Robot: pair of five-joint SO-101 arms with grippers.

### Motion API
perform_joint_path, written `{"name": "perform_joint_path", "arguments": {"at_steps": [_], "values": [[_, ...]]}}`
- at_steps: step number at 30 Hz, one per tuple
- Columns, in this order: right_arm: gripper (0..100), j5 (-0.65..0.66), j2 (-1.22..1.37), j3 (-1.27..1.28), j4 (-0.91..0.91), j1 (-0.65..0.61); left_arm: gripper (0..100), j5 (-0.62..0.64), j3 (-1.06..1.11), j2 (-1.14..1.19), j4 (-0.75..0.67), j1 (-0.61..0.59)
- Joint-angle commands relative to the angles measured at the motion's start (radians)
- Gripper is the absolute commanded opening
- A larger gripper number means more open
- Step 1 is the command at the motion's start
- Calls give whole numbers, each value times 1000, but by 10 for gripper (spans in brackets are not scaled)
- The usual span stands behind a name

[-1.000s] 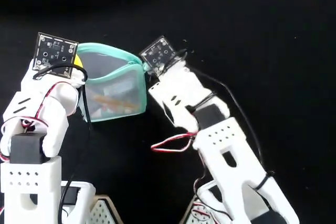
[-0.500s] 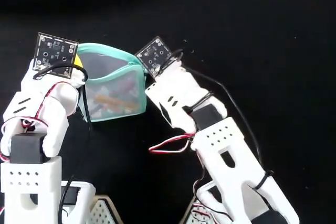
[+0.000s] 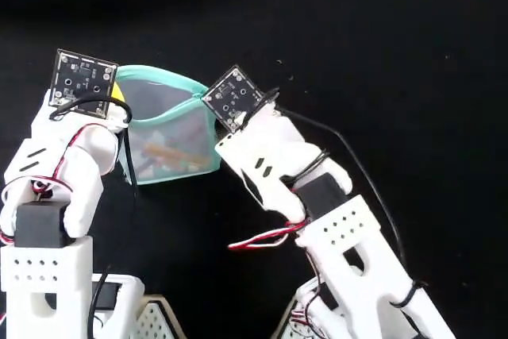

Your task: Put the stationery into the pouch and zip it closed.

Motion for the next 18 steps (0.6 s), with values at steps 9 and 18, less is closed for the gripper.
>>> {"name": "perform_joint_path", "arguments": {"at_steps": [9, 18], "values": [[198, -6, 160, 41, -276, 5, 30, -26, 236, 35, 23, 7], [198, -2, 240, 42, -376, 23, 30, -26, 236, 35, 21, 7]]}}
